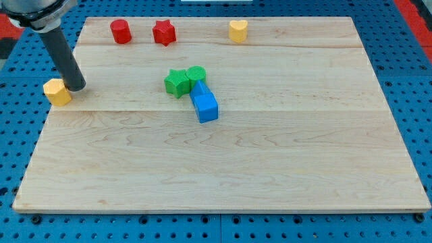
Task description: Push the yellow hexagon downwards
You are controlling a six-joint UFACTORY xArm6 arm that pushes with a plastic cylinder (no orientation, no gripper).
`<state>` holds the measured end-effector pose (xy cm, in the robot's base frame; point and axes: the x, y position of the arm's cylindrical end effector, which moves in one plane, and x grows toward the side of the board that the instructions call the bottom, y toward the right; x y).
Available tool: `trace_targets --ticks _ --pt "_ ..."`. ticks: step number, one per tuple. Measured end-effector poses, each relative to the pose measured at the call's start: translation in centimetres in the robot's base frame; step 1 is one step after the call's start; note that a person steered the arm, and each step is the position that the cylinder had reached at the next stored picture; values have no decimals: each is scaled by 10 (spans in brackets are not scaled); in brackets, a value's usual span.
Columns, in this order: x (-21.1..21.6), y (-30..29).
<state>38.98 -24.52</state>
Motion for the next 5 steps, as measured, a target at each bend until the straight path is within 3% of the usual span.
trace_targets --ticks 1,2,3,4,5 --pt "-8 21" --pt "-58 9" --pt "-57 -32" --pt "-7 -25" --pt "10 -25"
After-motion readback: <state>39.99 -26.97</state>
